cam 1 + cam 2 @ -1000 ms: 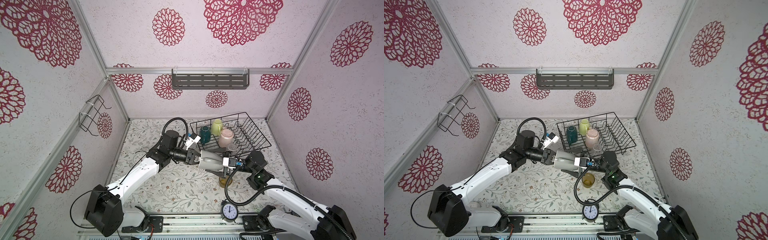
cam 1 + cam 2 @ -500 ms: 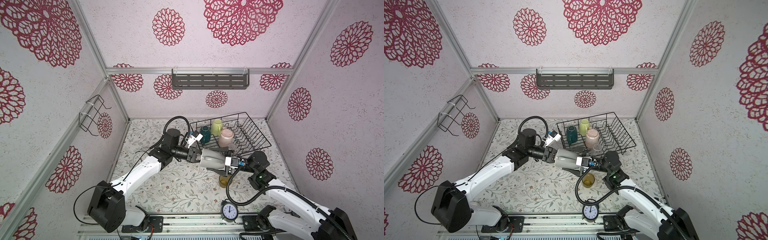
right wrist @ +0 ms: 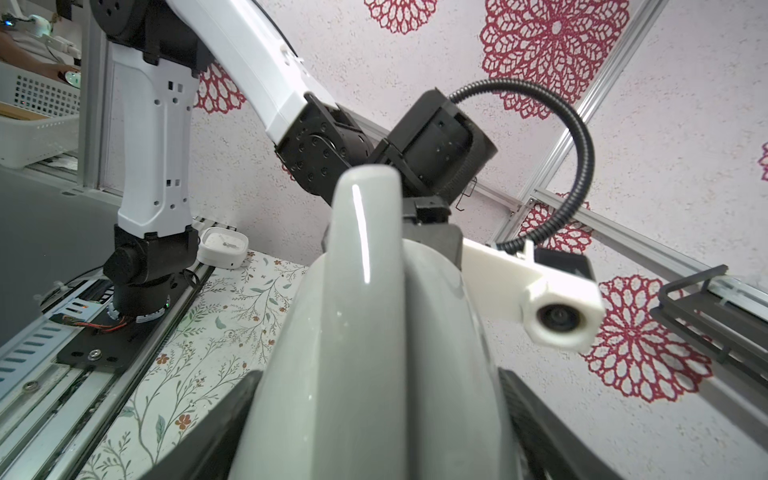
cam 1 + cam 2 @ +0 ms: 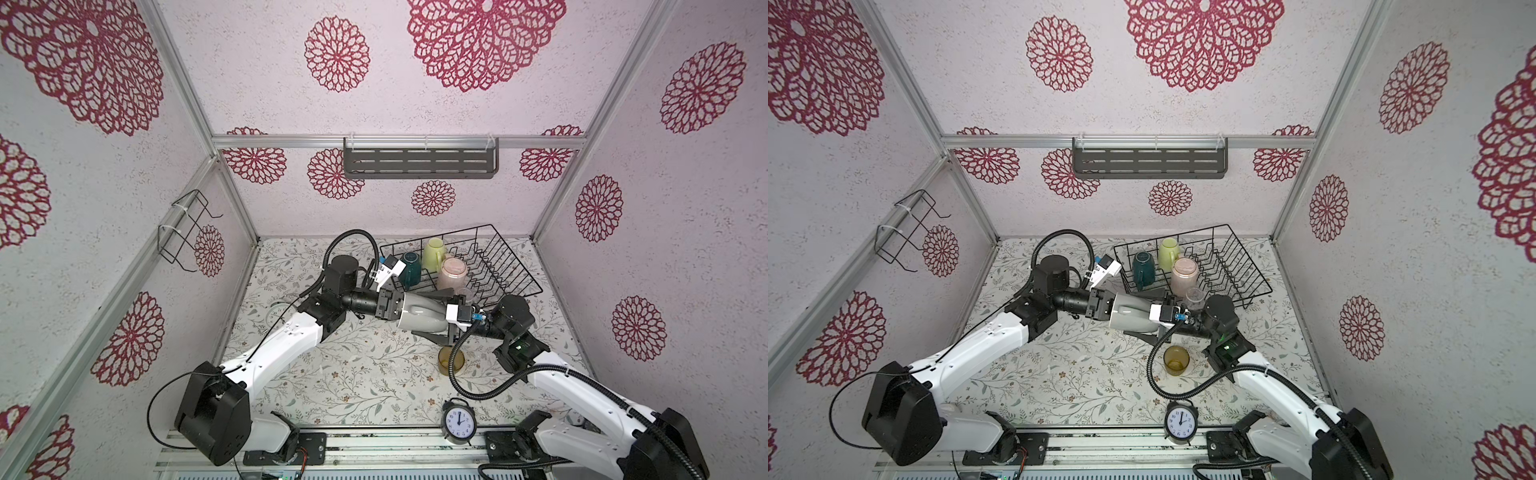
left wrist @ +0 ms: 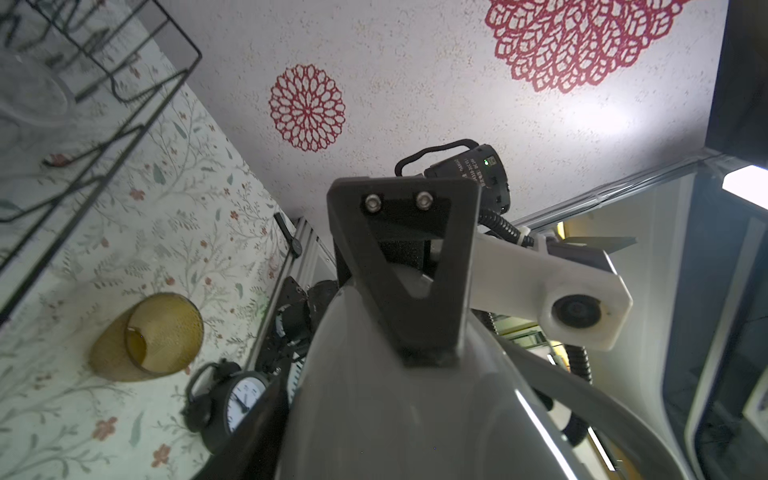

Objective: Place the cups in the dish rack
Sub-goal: 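Grasp the white mug body with the right gripper beside the left gripper, then open the left gripper and carry the white mug over the rack with the right, then lower the white mug upside down into the rack beside the dark green mug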

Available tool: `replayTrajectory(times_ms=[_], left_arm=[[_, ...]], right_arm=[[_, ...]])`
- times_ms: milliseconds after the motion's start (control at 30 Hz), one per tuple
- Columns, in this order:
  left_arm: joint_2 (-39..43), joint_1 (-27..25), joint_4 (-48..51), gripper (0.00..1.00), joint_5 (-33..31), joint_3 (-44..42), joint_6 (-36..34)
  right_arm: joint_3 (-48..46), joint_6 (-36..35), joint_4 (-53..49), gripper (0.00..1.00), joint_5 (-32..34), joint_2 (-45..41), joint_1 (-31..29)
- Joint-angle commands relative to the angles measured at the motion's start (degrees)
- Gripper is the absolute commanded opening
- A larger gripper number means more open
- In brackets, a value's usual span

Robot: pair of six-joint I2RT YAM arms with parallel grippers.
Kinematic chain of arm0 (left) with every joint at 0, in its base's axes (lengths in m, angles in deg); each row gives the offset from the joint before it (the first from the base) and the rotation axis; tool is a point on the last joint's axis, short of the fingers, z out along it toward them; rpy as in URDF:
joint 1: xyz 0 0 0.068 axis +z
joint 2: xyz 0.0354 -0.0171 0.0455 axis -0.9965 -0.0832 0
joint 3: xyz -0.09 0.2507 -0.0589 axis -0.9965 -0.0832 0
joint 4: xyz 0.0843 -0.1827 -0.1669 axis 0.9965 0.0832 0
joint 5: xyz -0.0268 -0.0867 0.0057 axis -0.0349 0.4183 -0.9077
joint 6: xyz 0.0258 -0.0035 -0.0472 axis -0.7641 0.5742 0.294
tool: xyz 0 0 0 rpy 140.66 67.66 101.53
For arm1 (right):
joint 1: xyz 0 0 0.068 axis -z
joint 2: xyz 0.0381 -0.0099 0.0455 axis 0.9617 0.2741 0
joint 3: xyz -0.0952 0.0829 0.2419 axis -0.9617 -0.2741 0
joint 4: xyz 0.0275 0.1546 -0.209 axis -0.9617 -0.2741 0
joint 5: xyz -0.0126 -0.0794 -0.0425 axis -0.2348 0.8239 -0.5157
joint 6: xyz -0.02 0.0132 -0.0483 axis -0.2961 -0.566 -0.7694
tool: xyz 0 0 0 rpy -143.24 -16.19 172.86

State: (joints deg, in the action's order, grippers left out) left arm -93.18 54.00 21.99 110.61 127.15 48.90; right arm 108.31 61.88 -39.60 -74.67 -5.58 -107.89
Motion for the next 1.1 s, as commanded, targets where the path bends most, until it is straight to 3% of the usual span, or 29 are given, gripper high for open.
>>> replayTrajectory(times_ms=[0,200,300,333,367,400,433,833,1067], left_arm=[[0.1,2.9,-6.1,0.7,0.0,-1.2,2.5],[2.4,10.8,-1.4,0.75,-4.9,-6.2,-1.2],[2.6,13.9,-1.8,0.75,-5.9,-7.9,0.2],[3.1,15.9,-2.1,0.75,-6.4,-9.0,0.7],[4.9,20.3,-1.7,0.75,-8.7,-11.4,0.8],[6.6,24.4,-0.8,0.75,-10.5,-13.1,1.8],[7.3,25.4,-0.4,0.75,-11.3,-13.8,1.6],[13.6,29.9,10.3,0.75,-22.9,-16.2,-4.0],[15.3,30.1,13.3,0.76,-26.8,-17.0,-5.7]], right_arm=[[3.3,4.3,1.4,0.29,0.8,0.3,2.0],[8.4,8.6,-6.8,0.29,0.8,3.3,7.7],[13.9,7.7,-18.0,0.29,3.3,5.8,10.6],[16.4,5.4,-24.1,0.3,5.3,6.8,10.9],[21.8,0.4,-37.6,0.29,11.9,9.2,11.0],[23.4,-0.6,-41.5,0.29,15.1,10.2,11.0],[24.6,-1.3,-44.3,0.29,17.6,11.1,11.0],[42.9,-2.8,-72.4,0.26,34.5,27.4,9.3],[51.8,-7.9,-80.1,0.28,43.2,36.5,5.6]])
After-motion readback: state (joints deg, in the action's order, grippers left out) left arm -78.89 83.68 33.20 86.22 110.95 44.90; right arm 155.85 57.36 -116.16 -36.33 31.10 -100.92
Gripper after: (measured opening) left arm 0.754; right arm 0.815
